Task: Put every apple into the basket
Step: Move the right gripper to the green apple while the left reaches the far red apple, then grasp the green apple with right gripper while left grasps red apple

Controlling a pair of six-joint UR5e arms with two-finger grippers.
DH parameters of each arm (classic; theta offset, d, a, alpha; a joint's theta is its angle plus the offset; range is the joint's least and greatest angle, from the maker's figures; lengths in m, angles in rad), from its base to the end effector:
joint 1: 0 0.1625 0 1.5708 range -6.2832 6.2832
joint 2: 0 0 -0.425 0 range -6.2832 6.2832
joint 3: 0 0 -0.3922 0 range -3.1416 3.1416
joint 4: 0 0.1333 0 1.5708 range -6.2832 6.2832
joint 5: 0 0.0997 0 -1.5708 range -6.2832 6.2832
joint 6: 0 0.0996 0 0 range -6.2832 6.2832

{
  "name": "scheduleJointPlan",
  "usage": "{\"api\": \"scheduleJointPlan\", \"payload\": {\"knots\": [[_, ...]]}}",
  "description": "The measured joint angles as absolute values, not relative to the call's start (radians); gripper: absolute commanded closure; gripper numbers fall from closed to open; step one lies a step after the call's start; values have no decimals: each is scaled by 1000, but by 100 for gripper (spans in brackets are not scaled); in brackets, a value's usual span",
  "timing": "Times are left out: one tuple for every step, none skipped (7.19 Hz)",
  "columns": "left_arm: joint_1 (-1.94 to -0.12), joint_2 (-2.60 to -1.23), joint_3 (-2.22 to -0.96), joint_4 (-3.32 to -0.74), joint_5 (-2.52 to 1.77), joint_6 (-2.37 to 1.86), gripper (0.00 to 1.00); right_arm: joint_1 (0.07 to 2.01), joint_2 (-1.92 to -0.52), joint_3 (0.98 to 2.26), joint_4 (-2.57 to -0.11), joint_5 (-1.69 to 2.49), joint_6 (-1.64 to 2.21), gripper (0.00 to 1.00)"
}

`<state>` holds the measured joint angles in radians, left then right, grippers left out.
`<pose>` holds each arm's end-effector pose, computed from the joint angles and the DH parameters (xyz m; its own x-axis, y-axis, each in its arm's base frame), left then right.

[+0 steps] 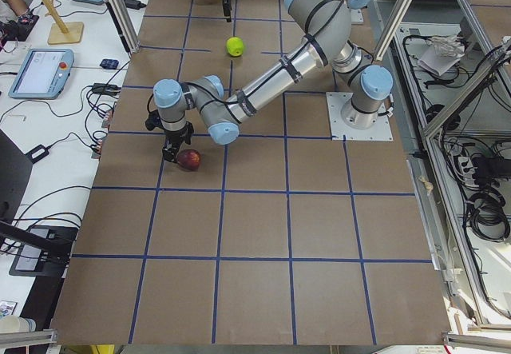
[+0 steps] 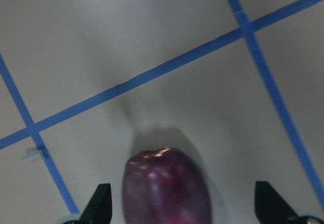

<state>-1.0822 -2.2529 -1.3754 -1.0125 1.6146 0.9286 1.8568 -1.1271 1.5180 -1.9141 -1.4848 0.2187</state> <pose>0.2246 -0.6973 0.2168 -0.9024 0.4227 -0.0834 0.4248 0.9053 -0.0079 0.3166 -0.5739 0.2930 -0.9953 -0.0626 -0.0734 -0.0675 0.9956 0.0651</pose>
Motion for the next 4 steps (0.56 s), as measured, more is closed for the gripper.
{"api": "scheduleJointPlan", "payload": {"knots": [[-1080,-2275,-1384,-1010,1617,929,0,1891,-1099,1524,-1968,-1470,217,0],[-1079,-2290,-1393,-1009,1623,928,2,1922,-1072,1526,-1997,-1468,215,0],[-1079,-2294,-1397,-1010,1635,922,37,1942,-1049,1528,-2009,-1469,213,0],[-1079,-2289,-1398,-1016,1646,908,67,1953,-1035,1531,-2014,-1470,212,0]]}}
